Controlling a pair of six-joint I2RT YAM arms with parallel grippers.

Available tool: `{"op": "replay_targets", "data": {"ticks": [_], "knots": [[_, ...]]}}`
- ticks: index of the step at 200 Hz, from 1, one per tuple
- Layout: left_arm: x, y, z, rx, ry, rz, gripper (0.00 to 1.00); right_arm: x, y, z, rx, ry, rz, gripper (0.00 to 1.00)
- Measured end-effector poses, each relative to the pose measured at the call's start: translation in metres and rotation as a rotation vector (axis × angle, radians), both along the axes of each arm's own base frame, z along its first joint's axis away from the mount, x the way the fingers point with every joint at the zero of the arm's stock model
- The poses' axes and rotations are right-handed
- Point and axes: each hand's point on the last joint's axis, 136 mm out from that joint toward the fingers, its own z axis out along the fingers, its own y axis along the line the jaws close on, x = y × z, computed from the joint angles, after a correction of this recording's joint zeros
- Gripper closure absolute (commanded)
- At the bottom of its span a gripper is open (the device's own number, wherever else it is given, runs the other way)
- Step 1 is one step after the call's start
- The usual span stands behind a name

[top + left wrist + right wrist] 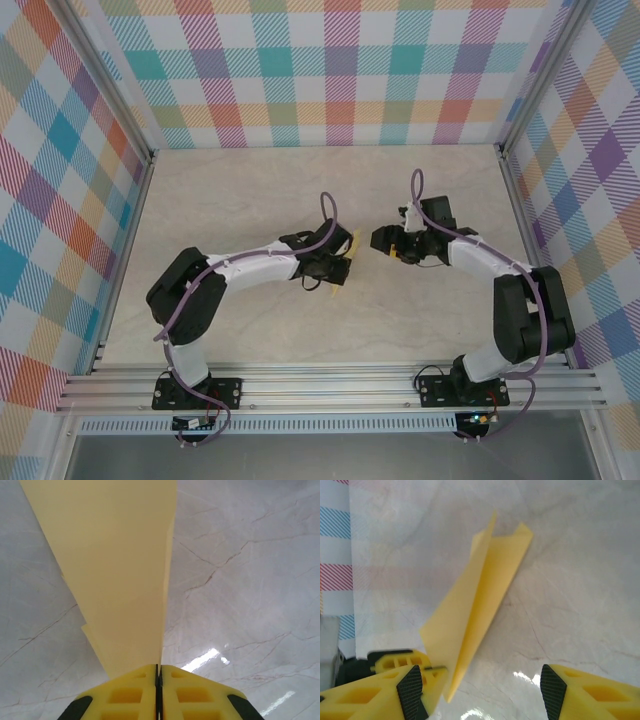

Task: Fold a paper plane with a square sheet of paper (fold left side to right side)
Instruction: Fold the wing for the fifth time at the center of the table.

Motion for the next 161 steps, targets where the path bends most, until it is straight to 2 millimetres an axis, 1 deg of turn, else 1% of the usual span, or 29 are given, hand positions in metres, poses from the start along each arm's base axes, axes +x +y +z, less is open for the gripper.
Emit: {"op": "replay_targets", "data": {"ticks": [14, 40, 56, 81, 113, 126, 148, 161], "knots": [[0.003, 0.005, -0.007, -0.060, 0.047, 0.037, 0.94, -0.008, 0.002, -0.009, 0.004, 0.029, 0.010, 0.34], [0.006, 0.012, -0.016, -0.151, 0.121, 0.091, 0.96, -0.012, 0.013, -0.018, 0.015, 0.044, 0.033, 0.35], [0.009, 0.010, -0.014, -0.216, 0.146, 0.108, 0.96, -0.013, 0.021, -0.025, 0.018, 0.055, 0.047, 0.35], [0.013, 0.000, -0.005, -0.312, 0.169, 0.114, 0.97, -0.015, 0.031, -0.035, 0.024, 0.077, 0.056, 0.35], [0.016, -0.008, 0.002, -0.394, 0.190, 0.120, 0.98, -0.014, 0.044, -0.047, 0.035, 0.102, 0.051, 0.38], [0.017, -0.009, 0.000, -0.416, 0.205, 0.129, 0.98, -0.013, 0.049, -0.051, 0.038, 0.112, 0.045, 0.41], [0.018, -0.009, -0.007, -0.438, 0.236, 0.152, 0.98, -0.009, 0.052, -0.059, 0.034, 0.129, 0.025, 0.41], [0.018, -0.008, -0.013, -0.446, 0.256, 0.168, 0.99, -0.006, 0.053, -0.059, 0.038, 0.129, 0.015, 0.41]]}}
